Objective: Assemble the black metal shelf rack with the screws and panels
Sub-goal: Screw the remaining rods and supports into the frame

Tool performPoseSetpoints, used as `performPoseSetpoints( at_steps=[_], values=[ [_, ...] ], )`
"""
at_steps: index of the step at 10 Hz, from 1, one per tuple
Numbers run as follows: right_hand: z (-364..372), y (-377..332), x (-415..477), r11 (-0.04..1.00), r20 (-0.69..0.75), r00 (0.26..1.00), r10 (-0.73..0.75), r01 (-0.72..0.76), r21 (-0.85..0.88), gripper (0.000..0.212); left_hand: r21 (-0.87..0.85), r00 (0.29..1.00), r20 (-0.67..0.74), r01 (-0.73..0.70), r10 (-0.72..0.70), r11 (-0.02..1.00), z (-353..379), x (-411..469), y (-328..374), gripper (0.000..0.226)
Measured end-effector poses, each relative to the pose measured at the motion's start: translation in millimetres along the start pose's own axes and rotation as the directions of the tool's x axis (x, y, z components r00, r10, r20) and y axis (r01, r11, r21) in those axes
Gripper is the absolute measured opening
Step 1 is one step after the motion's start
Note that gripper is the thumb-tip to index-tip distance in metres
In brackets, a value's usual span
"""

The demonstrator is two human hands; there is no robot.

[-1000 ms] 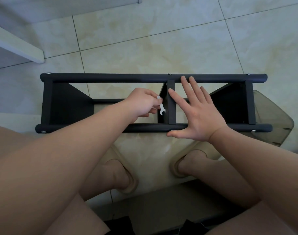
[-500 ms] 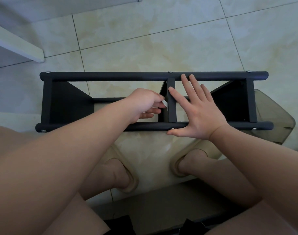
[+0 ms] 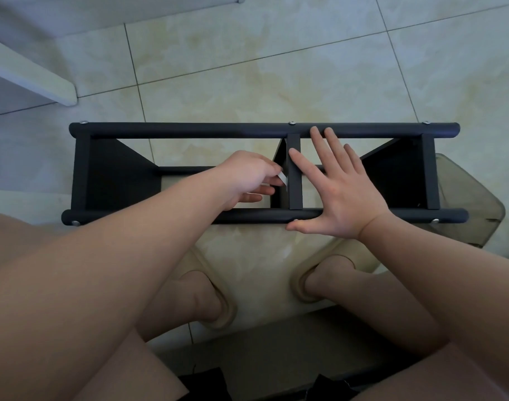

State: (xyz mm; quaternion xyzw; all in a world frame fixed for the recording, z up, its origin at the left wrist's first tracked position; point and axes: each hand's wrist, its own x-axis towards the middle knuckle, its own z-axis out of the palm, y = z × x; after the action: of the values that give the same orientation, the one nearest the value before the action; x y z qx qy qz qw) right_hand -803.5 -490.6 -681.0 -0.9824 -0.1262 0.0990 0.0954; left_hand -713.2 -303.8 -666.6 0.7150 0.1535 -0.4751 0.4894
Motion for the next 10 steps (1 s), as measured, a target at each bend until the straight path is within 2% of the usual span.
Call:
performPoseSetpoints(
  at_steps=[4, 7, 10],
  values=[
    [-1.1, 0.1, 0.1, 1.000, 0.013, 1.000, 0.000, 0.000, -0.002, 0.119, 0.033, 1.000, -0.008, -0.002, 0.002, 0.999, -0.1, 0.8, -1.5, 0.010],
    [-1.7, -0.8, -0.2, 1.000, 0.023, 1.000, 0.009, -0.009, 0.002, 0.120, -0.054, 0.997, 0.016, 0.074, -0.073, 0.996, 3.2, 0.0, -0.2, 0.014],
    [-2.6, -1.3, 0.2, 1.000, 0.023, 1.000, 0.009, -0.009, 0.001, 0.120, -0.019, 0.994, 0.048, 0.102, -0.101, 0.995, 4.8, 0.2, -2.4, 0.015]
  ],
)
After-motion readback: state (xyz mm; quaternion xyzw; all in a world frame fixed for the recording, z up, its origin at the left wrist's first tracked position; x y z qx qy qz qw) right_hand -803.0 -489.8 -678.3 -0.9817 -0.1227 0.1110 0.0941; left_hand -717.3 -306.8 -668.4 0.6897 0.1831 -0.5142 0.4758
